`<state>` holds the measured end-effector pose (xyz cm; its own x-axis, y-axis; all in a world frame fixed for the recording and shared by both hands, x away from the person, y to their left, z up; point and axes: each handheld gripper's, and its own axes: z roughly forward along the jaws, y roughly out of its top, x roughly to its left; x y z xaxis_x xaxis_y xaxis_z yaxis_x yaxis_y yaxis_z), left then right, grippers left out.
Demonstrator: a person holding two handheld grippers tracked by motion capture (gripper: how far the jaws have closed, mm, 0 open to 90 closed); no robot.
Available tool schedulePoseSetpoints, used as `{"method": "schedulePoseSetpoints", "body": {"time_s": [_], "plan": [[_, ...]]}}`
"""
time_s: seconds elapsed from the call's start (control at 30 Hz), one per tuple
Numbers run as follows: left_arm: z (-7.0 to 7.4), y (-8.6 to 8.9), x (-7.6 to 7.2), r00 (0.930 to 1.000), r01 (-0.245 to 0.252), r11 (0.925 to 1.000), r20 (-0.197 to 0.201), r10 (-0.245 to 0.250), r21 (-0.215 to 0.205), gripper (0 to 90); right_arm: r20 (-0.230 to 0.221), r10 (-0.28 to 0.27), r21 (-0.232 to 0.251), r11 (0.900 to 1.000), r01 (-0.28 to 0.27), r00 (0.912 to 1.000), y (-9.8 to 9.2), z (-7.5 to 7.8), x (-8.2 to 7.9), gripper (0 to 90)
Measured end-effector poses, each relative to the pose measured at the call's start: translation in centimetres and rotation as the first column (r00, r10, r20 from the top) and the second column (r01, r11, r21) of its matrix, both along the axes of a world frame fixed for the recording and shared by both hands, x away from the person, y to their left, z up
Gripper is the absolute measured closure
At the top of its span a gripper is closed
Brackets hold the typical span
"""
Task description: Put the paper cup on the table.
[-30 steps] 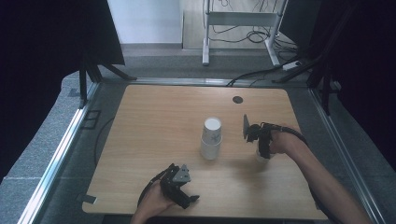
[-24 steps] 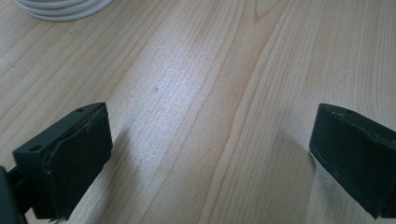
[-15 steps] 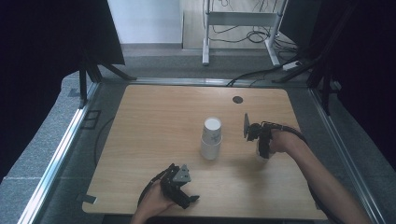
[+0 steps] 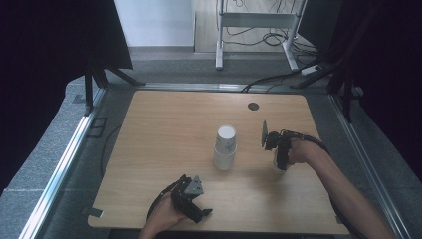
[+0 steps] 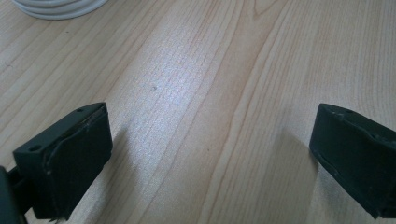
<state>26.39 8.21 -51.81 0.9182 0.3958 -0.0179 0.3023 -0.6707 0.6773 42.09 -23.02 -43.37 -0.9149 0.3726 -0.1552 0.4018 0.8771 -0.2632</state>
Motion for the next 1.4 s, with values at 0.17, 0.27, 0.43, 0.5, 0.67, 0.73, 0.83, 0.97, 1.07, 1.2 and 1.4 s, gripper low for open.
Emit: {"method": "schedulePoseSetpoints", "body": {"time_s": [0.17, 0.27, 0.43, 0.5, 0.67, 0.73, 0.83, 0.97, 1.07, 1.2, 1.4], "plan": [[0.0, 0.0, 0.0, 1.0, -0.003, 1.0, 0.001, 0.003, 0.005, 0.0, 0.008, -0.005, 0.038, 0.999, 0.005, 1.0, 0.0, 0.4, -0.2, 11.8], [0.0, -0.1, 0.0, 1.0, -0.001, 0.9999, -0.004, 0.001, 0.011, 0.0, 0.023, -0.002, 0.056, 0.998, 0.001, 0.9997, -0.1, 0.8, -0.2, 10.8], [-0.1, 0.0, 0.2, 0.9997, -0.009, 0.9999, -0.023, 0.009, 0.006, 0.0, 0.035, -0.002, 0.098, 0.995, -0.001, 0.9994, -0.3, 1.4, -0.4, 10.2], [-0.1, -0.1, 0.2, 0.9997, -0.01, 0.9999, -0.022, 0.01, 0.008, 0.0, 0.041, -0.002, 0.114, 0.993, -0.003, 0.9992, -0.3, 1.7, -0.5, 10.1], [-0.1, -0.1, 0.2, 0.9996, -0.019, 0.9998, -0.023, 0.019, 0.001, 0.0, 0.064, -0.008, 0.165, 0.986, -0.003, 0.9979, -0.7, 2.5, -0.7, 9.8], [-0.1, -0.1, 0.2, 0.9995, -0.021, 0.9998, -0.022, 0.021, 0.001, 0.0, 0.073, -0.005, 0.177, 0.984, -0.008, 0.9973, -0.9, 2.8, -0.9, 9.8], [-0.1, 0.0, 0.2, 0.9994, -0.025, 0.9997, -0.022, 0.025, 0.006, 0.0, 0.088, -0.008, 0.207, 0.978, -0.01, 0.9961, -1.1, 3.3, -1.0, 9.8], [-0.1, 0.0, 0.2, 0.9994, -0.028, 0.9996, -0.021, 0.029, 0.007, 0.0, 0.108, -0.021, 0.264, 0.965, -0.009, 0.9939, -1.6, 4.0, -1.3, 9.8], [-0.1, 0.0, 0.2, 0.9993, -0.029, 0.9996, -0.021, 0.029, 0.006, 0.0, 0.121, -0.026, 0.297, 0.955, -0.011, 0.9924, -1.8, 4.4, -1.6, 9.8], [-0.1, 0.0, 0.2, 0.9993, -0.03, 0.9995, -0.021, 0.03, 0.007, 0.0, 0.132, -0.035, 0.338, 0.941, -0.012, 0.9907, -2.0, 4.9, -2.1, 9.0], [-0.1, 0.0, 0.2, 0.9992, -0.035, 0.9994, -0.021, 0.035, 0.007, 0.0, 0.16, -0.043, 0.392, 0.92, -0.023, 0.9862, -2.5, 5.4, -2.9, 7.7]]}}
